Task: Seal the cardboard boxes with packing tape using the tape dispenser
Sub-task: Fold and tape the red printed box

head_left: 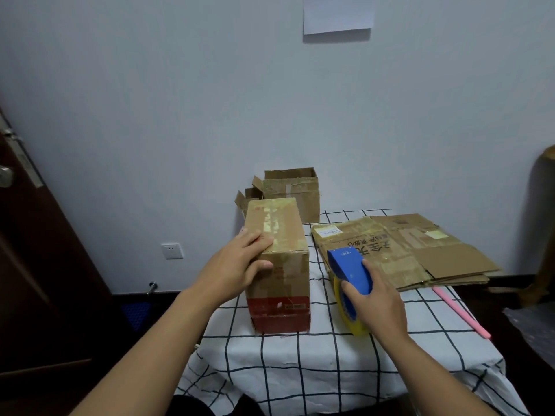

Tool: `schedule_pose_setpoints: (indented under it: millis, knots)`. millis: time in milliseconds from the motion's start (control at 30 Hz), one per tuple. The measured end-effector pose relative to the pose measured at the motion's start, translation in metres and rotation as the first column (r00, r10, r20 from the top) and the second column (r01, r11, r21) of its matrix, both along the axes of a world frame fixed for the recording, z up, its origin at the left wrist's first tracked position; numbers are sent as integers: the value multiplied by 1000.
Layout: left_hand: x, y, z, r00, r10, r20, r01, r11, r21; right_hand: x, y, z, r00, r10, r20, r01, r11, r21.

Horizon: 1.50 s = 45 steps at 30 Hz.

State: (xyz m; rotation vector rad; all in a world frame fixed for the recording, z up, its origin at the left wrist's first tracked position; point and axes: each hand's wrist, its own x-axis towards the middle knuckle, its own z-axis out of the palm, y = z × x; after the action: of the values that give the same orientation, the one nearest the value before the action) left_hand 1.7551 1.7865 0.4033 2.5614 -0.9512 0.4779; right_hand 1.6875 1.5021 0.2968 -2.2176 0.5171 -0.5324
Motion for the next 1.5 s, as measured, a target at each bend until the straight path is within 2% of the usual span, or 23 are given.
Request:
schedule_pose_setpoints:
  millis: [100,233,333,400,467,533,633,733,767,833,900,933,967,1000,1067,1133,1200,1333,1400,1500]
  knots:
    - [-8,-3,0,996,-43,72,45,999,-23,-1,-6,7,1000,-8,-14,8,999,36]
    - [-20,-8,-9,1000,-9,-9,10,995,96,-5,-17,29,1000,4,-12,-3,997,76]
    - [-25,-16,-11,998,59,-13,-56,988,146,-14,-27,52,1000,18,20,-20,995,102]
    - [-29,-23,-8,995,74,69,-81,990,114,-20,-31,67,998,21,62,-28,994,106]
    - [-33,-28,-9,973,77,218,-97,992,84,-27,-32,79,995,29,97,-39,993,107]
    - [-33,-32,-14,963,113,244,-133,989,67,-33,-34,88,991,51,127,-65,992,105]
    - [-27,-34,-21,977,209,48,-211,976,58,-42,-35,102,975,153,163,-172,979,107]
    - [-27,-34,-15,979,192,-70,-185,979,89,-52,-36,121,930,304,207,-333,935,121]
    - [-30,-36,-9,980,172,-105,-169,985,36,-56,-36,129,909,353,222,-386,914,127]
    - [-38,-39,7,979,150,-138,-176,964,-197,-64,-34,145,859,448,247,-488,863,132]
    - [-45,-45,25,957,129,-259,-238,860,-452,-69,-29,159,806,527,269,-575,805,145]
    - [-50,-47,34,907,51,-419,-295,786,-544,-70,-26,165,781,560,277,-611,777,150]
    - [-55,-50,43,800,-68,-597,-366,731,-575,-71,-23,169,758,589,282,-641,753,149]
    - [-59,-51,49,661,-179,-729,-417,720,-555,-71,-19,173,738,613,283,-664,734,142]
    - [-65,-47,55,440,-318,-840,-420,754,-505,-72,-12,179,707,646,288,-698,705,130]
    - [-68,-39,59,352,-435,-828,-410,724,-555,-72,-6,184,682,675,282,-721,684,107]
    - [-70,-31,62,319,-548,-773,-429,644,-634,-70,-2,187,671,692,267,-731,678,79]
    - [-63,-21,67,331,-626,-706,-512,509,-692,-66,4,189,663,717,216,-738,674,27]
    - [-59,-17,67,364,-606,-708,-492,520,-698,-63,7,189,659,728,192,-741,671,-1]
    - [-49,-13,70,471,-468,-748,-410,635,-655,-57,7,192,647,749,143,-750,659,-52]
